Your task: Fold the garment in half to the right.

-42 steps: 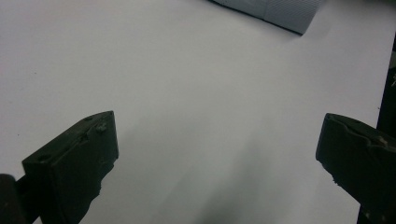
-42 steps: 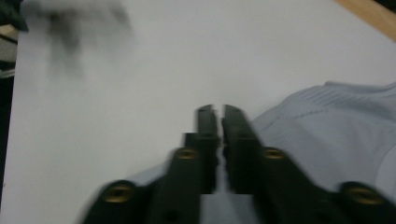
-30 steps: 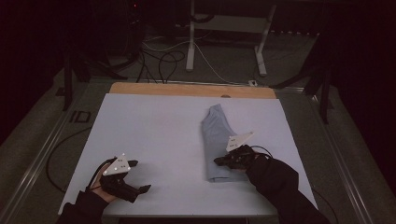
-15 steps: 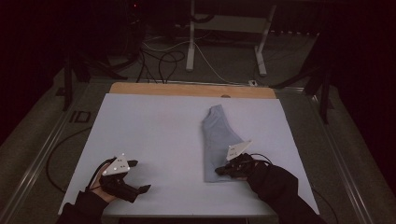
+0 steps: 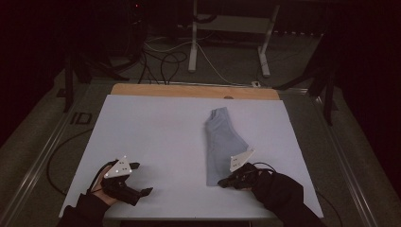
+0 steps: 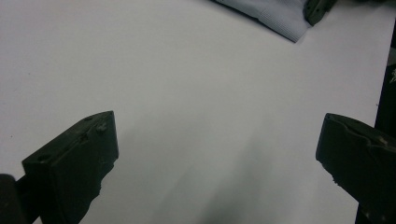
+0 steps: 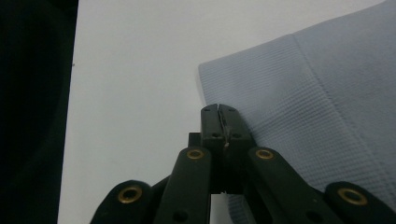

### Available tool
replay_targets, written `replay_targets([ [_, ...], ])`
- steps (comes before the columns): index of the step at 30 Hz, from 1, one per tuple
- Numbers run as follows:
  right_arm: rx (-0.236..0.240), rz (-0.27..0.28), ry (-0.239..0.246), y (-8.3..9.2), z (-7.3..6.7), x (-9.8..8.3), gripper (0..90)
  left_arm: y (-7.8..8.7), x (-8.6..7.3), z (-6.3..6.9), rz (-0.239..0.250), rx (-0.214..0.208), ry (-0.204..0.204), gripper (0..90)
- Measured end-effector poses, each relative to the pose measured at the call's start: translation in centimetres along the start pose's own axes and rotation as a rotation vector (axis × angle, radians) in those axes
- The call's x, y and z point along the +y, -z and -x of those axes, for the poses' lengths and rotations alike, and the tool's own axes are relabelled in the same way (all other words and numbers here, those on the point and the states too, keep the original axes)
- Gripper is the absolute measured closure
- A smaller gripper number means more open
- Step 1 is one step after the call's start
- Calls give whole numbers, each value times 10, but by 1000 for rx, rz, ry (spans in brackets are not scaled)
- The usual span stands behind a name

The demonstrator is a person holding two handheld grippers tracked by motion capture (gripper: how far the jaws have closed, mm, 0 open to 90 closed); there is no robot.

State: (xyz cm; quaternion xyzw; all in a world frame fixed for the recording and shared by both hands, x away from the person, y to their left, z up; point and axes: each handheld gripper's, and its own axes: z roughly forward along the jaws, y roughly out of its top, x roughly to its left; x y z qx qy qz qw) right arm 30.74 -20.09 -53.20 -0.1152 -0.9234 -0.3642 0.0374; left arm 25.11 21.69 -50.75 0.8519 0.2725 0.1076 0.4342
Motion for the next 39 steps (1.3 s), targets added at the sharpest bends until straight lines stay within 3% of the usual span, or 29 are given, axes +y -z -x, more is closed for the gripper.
replay_targets([
  [8, 2, 4, -5, 0, 0, 0, 900, 0, 0, 0, -4, -5, 1, 5],
  [13, 7, 40, 8, 8, -2, 7, 900, 1, 0, -1, 1, -2, 0, 5],
  [19, -47, 94, 14, 20, 0, 15, 898, 2, 0, -1, 2, -2, 2, 5],
  [24, -83, 137, -15, 26, 3, 20, 719, 2, 0, -1, 6, 0, 3, 5],
  [28, -95, 170, -40, 29, 6, 24, 523, 2, 0, -1, 5, -2, 1, 5],
  [29, -95, 170, -40, 29, 6, 24, 523, 2, 0, -1, 5, -2, 1, 5],
  [31, -106, 188, -44, 31, 7, 26, 381, 2, 0, -2, 7, -2, 2, 5],
  [34, -114, 192, -58, 33, 9, 29, 247, 2, 0, -1, 5, -3, -2, 5],
  [36, -82, 188, -70, 33, 12, 30, 136, 3, 0, -2, 5, -3, 1, 5],
  [39, -70, 204, -85, 34, 15, 33, 97, 3, 1, -1, 3, -5, -5, 5],
])
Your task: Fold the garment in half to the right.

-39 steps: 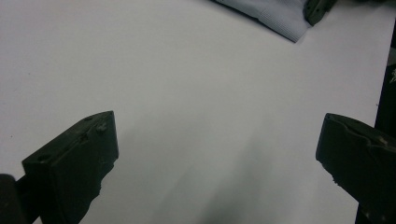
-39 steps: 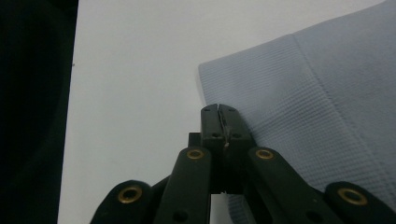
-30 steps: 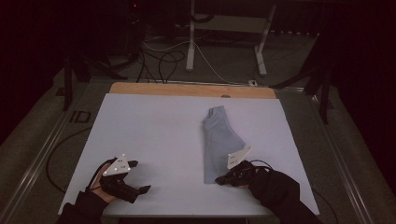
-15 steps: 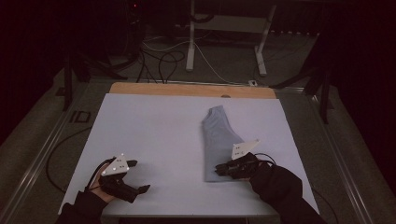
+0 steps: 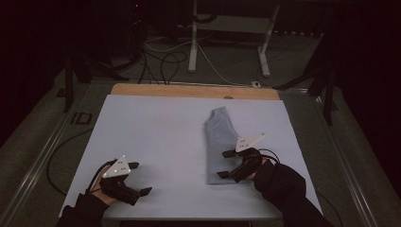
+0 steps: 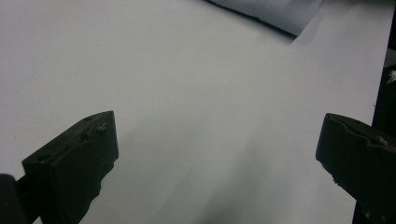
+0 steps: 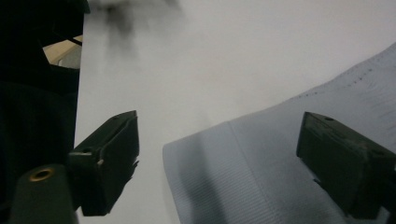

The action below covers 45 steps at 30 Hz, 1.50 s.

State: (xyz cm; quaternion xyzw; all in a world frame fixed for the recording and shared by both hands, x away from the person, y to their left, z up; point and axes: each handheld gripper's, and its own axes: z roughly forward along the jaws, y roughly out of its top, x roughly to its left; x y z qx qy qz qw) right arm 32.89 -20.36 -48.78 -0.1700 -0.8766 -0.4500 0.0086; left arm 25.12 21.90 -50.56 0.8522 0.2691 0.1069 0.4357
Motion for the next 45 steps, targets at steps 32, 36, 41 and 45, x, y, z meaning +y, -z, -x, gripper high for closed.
replay_targets([
  [32, -193, 78, -63, 42, 8, -48, 95, 6, -7, -8, 0, 13, 28, 5],
  [36, -213, 87, -76, 47, 7, -57, 95, 6, -8, -9, -4, 17, 25, 5],
  [41, -244, 72, -94, 50, 6, -70, 95, 6, -10, -8, -5, 19, 29, 5],
  [45, -268, 81, -117, 54, 4, -78, 95, 6, -10, -9, 0, 22, 33, 5],
])
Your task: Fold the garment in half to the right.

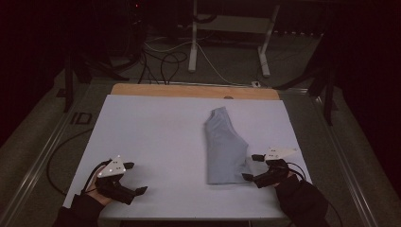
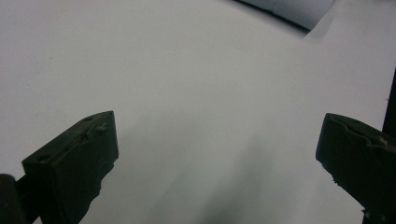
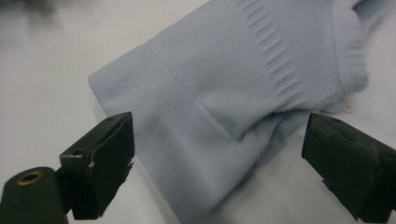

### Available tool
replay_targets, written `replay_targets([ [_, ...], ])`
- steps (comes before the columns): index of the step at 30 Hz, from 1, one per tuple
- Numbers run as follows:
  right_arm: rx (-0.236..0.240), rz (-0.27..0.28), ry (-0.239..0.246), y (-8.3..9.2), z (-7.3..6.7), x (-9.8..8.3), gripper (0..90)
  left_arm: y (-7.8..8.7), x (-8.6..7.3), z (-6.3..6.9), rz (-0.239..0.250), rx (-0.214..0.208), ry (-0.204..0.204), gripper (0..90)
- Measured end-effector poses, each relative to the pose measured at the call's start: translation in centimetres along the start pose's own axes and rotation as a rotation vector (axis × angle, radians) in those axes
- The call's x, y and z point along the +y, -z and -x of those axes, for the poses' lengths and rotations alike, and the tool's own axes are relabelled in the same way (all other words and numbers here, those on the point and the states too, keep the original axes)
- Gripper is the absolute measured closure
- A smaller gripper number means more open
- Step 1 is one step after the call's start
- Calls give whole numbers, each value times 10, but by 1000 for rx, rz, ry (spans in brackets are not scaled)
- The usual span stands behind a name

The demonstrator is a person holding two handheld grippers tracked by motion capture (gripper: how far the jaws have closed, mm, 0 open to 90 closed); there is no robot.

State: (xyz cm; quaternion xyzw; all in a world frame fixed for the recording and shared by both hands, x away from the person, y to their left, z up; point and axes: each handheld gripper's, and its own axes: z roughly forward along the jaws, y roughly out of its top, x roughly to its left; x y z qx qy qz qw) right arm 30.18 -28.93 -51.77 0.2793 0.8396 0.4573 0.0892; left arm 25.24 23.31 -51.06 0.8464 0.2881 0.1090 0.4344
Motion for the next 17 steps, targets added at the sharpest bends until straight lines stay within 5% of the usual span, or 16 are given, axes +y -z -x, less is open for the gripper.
replay_targets([
  [17, -91, -39, -14, 3, -3, -18, 95, 2, -1, 1, 3, 9, -8, 5],
])
